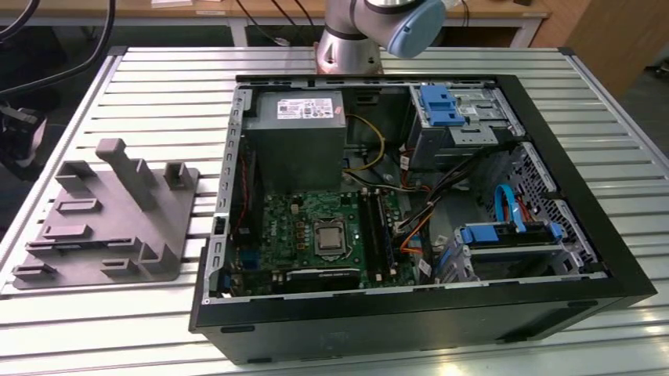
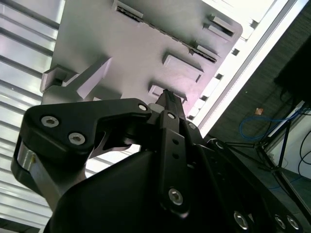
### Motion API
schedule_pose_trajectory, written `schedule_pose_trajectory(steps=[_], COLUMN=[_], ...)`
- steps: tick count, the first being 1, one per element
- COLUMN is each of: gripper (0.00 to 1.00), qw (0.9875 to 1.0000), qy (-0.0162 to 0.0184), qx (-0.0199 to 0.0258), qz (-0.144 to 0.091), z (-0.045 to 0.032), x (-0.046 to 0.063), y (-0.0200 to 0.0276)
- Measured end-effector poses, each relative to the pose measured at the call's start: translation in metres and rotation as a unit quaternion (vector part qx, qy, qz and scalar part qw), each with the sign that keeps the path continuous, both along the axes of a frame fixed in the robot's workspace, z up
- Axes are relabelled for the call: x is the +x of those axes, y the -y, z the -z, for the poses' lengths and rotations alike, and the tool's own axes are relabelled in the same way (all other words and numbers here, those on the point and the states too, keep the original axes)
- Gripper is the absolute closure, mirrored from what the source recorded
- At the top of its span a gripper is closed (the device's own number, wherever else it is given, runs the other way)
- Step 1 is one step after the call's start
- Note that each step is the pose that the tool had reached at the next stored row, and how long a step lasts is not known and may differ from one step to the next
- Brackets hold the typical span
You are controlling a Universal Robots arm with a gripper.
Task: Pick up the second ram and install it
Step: 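Reach for the second ram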
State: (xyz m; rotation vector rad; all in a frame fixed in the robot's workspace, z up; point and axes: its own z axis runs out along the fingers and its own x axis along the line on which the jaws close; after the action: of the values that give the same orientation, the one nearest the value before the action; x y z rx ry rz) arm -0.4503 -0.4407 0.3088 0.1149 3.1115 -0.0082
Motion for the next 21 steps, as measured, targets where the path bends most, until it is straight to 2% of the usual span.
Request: schedule_pose_trajectory(steps=[21], gripper=[0.90], qw=[1.0000], qy=[0.0000], qx=[0.0000], qz=[0.000], z=[0.0110], x=[-0.005], y=[0.0084])
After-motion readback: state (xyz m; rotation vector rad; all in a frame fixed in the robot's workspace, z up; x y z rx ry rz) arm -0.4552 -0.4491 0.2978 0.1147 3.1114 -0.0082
